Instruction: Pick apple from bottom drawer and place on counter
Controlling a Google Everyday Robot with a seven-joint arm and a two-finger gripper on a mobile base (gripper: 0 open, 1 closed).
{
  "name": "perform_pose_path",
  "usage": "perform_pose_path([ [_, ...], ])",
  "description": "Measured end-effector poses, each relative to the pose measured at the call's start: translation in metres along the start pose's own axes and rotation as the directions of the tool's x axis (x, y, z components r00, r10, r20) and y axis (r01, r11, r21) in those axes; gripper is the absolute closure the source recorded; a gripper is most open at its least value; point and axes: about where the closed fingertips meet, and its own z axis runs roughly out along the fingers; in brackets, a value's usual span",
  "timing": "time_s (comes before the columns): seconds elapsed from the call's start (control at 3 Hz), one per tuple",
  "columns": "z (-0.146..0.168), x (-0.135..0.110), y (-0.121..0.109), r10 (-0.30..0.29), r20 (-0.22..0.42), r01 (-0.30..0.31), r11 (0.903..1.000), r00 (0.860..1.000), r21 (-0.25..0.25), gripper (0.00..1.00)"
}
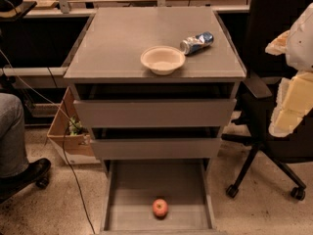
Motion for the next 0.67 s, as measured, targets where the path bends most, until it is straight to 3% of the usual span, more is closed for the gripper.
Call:
perform_pose_path([
  [0.33, 0.0, 0.0, 0.0, 0.0, 0.004, 0.0, 1.0, 1.0, 0.003, 0.0],
  [0.67, 0.03, 0.003, 0.004, 0.009, 0.047, -0.009, 0.9998, 0.999, -0.019, 0.0],
])
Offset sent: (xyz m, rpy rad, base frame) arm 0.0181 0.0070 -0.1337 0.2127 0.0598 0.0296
